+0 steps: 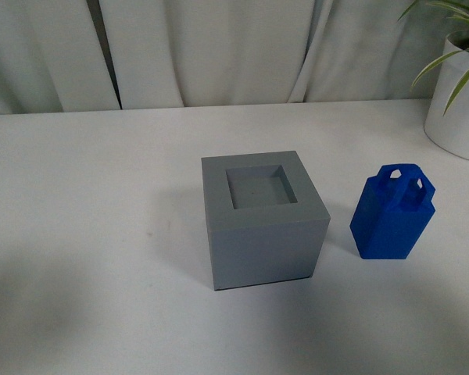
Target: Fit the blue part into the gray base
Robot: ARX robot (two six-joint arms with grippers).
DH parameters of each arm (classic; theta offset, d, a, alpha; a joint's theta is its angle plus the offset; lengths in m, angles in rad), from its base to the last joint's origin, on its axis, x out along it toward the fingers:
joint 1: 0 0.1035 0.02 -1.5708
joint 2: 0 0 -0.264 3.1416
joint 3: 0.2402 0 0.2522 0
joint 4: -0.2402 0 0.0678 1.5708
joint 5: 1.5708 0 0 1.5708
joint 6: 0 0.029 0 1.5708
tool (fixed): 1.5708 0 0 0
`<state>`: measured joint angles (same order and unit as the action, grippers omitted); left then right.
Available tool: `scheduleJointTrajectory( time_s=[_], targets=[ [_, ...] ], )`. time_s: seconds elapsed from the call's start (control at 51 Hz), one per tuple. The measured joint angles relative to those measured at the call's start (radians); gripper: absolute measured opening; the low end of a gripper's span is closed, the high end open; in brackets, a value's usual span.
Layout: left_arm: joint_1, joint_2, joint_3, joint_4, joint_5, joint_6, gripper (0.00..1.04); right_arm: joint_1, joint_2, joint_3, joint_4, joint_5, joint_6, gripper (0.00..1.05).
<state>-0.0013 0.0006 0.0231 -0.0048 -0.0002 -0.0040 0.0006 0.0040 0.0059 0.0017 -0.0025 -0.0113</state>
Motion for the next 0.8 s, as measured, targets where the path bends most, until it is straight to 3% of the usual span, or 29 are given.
scheduleJointTrajectory(
  time_s=[0.686,0.804],
  targets=[
    [0.0,0.0,0.0,0.0,0.0,0.0,0.99,0.0,0.0,0.0,0.0,0.0,0.0,0.97],
    [0.0,0.0,0.0,0.0,0.0,0.0,0.99,0.002,0.083,0.047,-0.111,-0.023,0.023,0.97]
  ],
)
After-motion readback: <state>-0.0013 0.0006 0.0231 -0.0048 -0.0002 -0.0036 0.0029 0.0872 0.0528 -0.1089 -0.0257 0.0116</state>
